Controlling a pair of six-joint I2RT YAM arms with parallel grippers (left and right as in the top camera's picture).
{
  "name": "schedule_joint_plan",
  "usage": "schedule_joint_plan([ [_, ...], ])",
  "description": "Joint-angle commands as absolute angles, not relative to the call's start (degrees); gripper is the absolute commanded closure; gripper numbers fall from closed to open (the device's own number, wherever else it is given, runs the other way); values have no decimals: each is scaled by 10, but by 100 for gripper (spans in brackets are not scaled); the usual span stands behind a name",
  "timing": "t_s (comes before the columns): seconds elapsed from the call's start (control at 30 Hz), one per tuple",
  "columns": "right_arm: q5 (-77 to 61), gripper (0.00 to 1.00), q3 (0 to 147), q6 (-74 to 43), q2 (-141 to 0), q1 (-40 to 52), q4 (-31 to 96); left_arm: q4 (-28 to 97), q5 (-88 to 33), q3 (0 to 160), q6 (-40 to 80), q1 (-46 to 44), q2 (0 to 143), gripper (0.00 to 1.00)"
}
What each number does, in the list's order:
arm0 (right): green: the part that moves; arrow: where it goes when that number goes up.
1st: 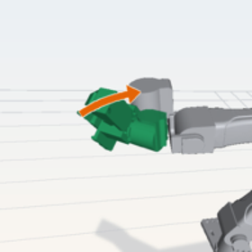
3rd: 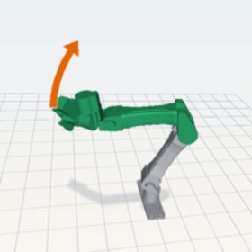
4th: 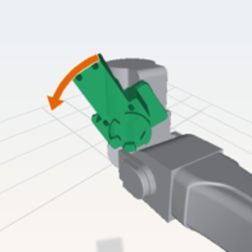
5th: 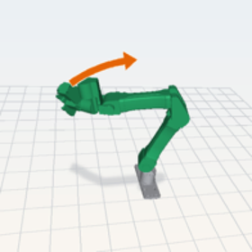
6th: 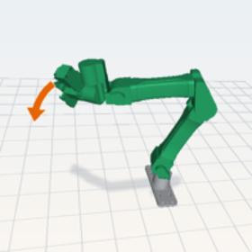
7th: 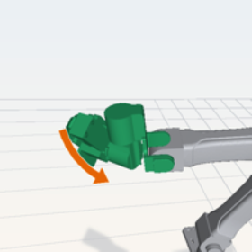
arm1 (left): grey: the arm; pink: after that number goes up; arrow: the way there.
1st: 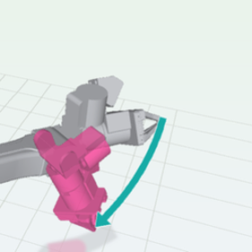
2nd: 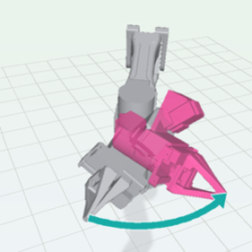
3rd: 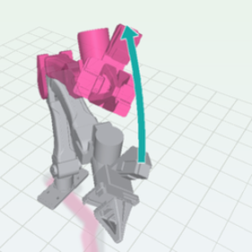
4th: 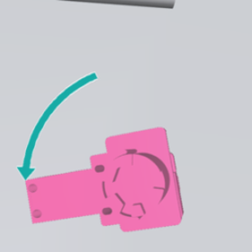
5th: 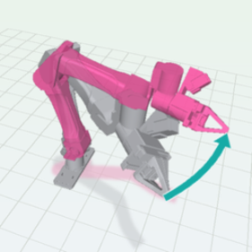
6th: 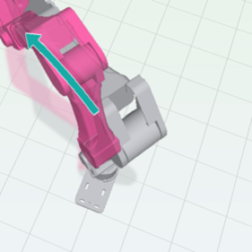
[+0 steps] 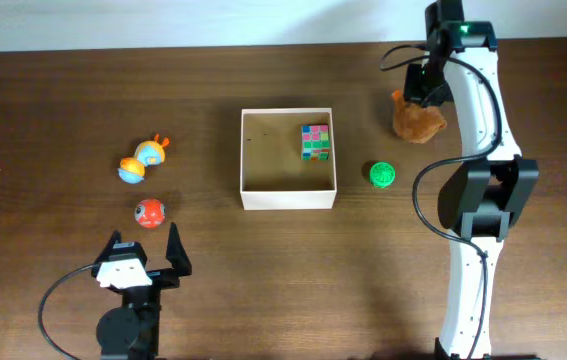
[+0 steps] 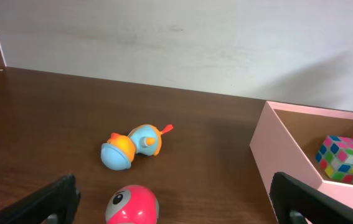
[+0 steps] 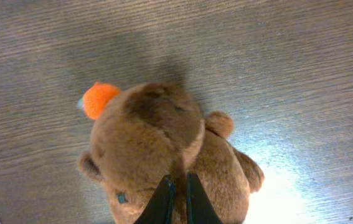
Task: Pack container
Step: 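Lower the right gripper and grasp the brown plush bear, then carry the bear left and lower it into the box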
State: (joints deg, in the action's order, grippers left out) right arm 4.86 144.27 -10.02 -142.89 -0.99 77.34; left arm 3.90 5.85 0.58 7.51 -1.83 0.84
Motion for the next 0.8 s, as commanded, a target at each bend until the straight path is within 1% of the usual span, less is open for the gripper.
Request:
schedule_joint_plan([
  [0.0, 42, 96, 1479, -95, -1404, -11, 783, 42, 60, 5, 66, -15, 3, 1],
  [0.47, -51, 96, 1637, -83, -1403, -1, 869, 42, 60, 5, 66, -15, 3, 1],
  [0.77, -65, 96, 1715, -61, -1402, 59, 923, 42, 60, 5, 66, -15, 3, 1],
])
